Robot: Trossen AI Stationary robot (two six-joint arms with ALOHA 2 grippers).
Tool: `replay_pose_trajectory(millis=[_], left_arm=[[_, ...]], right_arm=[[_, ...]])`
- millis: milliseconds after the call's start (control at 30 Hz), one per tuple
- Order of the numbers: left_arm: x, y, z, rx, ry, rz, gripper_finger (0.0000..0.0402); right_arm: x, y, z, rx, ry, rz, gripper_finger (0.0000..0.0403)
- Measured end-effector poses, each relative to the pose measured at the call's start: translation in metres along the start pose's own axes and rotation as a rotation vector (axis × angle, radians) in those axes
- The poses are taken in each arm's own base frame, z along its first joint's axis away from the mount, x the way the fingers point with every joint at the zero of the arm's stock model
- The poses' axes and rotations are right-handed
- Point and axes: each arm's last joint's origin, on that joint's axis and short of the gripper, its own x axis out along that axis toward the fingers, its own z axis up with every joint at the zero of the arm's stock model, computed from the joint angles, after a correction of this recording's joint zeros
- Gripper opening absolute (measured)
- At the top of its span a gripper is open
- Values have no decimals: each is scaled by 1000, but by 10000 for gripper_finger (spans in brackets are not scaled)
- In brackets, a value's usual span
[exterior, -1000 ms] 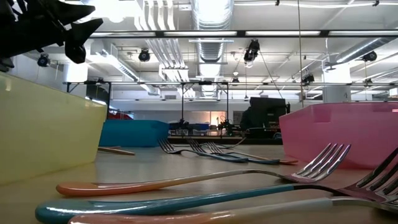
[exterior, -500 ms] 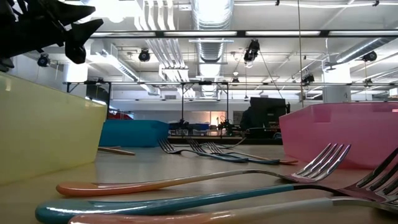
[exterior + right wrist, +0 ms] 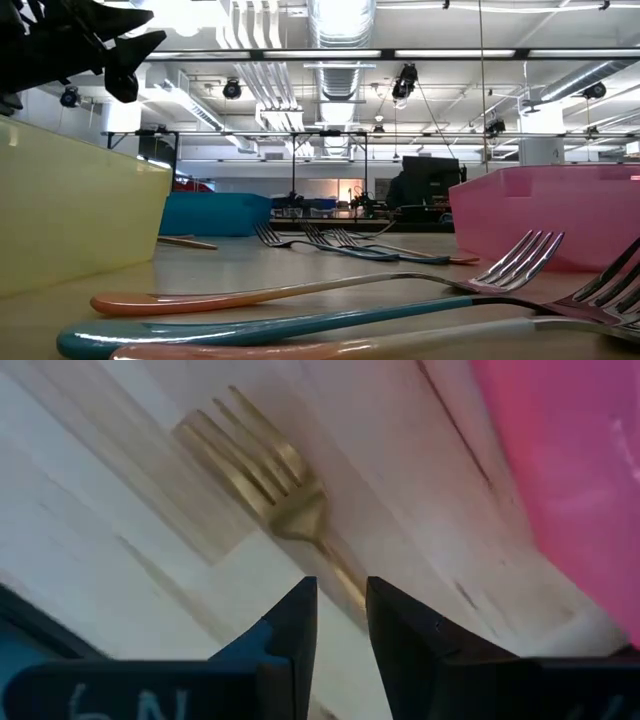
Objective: Sort silverware by color (type)
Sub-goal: Put the gold fork into the yellow bin
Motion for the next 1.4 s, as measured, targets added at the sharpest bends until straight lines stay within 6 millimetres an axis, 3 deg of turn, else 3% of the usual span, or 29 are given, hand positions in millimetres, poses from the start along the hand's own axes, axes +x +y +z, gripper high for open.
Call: replay_pose_trajectory(millis=[300,467,933,1400], left_arm=[[0,0,0,0,0,0,141],[0,0,0,0,0,0,141],[0,0,0,0,0,0,141],[0,0,0,0,0,0,141]], right_arm=[[14,-10,1,-150,0,-45,82],[20,-7,1,-243,28,12,81],[20,-4,1,-438,23,47,81],[12,3,0,-472,14,85,81]])
